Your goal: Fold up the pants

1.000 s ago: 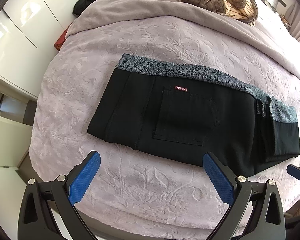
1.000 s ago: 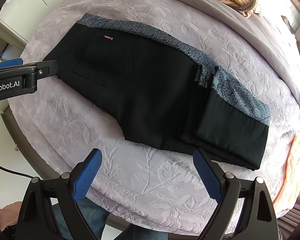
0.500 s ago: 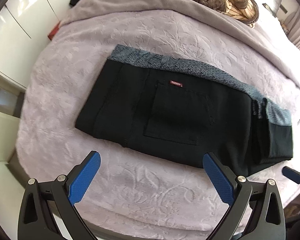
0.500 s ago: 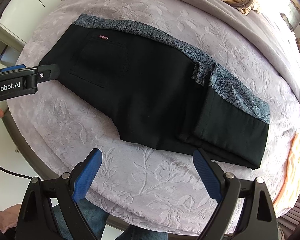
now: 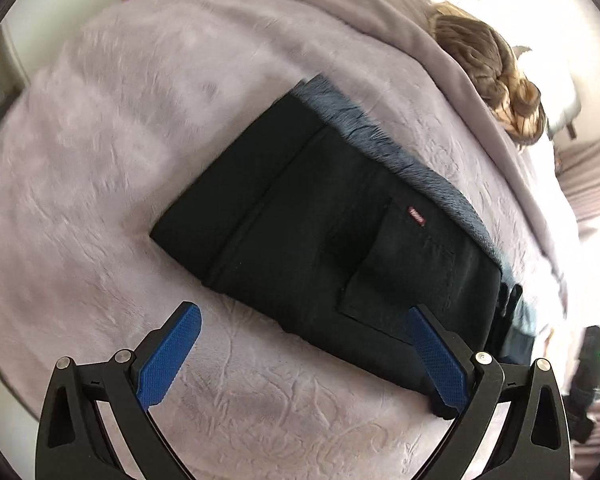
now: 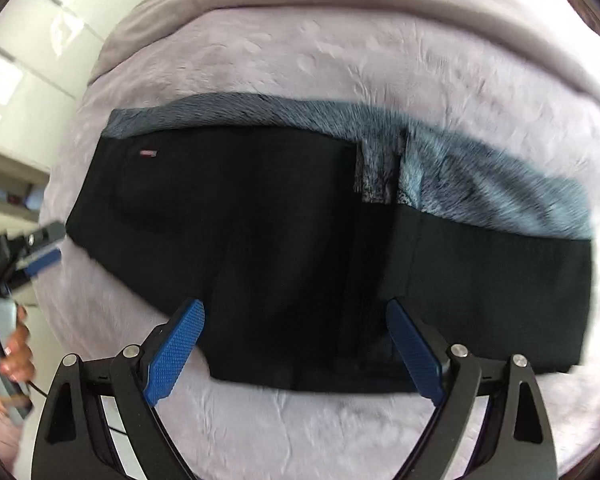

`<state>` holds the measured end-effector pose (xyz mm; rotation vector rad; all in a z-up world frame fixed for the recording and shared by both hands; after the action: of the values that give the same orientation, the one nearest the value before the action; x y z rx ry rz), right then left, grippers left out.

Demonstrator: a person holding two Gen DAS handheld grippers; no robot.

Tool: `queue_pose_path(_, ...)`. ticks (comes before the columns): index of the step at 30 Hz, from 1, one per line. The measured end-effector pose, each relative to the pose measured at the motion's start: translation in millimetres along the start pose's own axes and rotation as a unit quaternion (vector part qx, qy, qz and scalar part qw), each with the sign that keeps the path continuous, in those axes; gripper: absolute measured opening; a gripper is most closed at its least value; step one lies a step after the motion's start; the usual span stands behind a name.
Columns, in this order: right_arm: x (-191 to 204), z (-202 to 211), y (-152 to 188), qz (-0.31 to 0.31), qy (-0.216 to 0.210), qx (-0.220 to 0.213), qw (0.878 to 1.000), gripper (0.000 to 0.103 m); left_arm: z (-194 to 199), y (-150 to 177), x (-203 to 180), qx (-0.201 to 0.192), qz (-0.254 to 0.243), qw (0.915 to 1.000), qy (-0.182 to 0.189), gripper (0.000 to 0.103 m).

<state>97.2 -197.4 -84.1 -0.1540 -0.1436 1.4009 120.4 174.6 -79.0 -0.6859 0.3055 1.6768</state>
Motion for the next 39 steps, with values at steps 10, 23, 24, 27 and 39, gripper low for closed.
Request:
queue_pose_path(10,8,-11,9,0.035,-0.005,-0.018,0.999,0.101,-42,-9,10,-0.006,0.052,0.993,0.106,0.103)
queue_pose_path(23,5,-8,15,0.037,-0.023,-0.017,0.999,0.102,-67,-26,5,-0.015,0.054,0.9973,0.047,0.087)
queue_pose_path(24,6,-5,13,0.038,-0.024,-0.017,0.999,0.102,-66,-28,6,-0.022,0.058,0.9974,0.037,0.079)
queue_pose_path(27,-2,15,7,0.023,-0.036,-0.021,0.999,0.102,-53,-34,-2,-0.053,0.042,0.9977,0.004,0.042)
queue_pose_path(39,78,74,-102,0.074,-0.149,0.034,0.985,0.102,-39,-10,-89,-0.111,-0.269,0.9364,-0.197,0.036)
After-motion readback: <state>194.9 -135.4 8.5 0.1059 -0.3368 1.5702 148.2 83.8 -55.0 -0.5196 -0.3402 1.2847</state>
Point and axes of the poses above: each gripper's, at about its wrist camera, not at the fingertips, and z roughly against the way its jaws point, x to its left, y to its underside, the point moved 5 cm from there along -z, roughly the way its jaws point, and after that the axes turned 13 degrees about y, right-handed, at the moved point
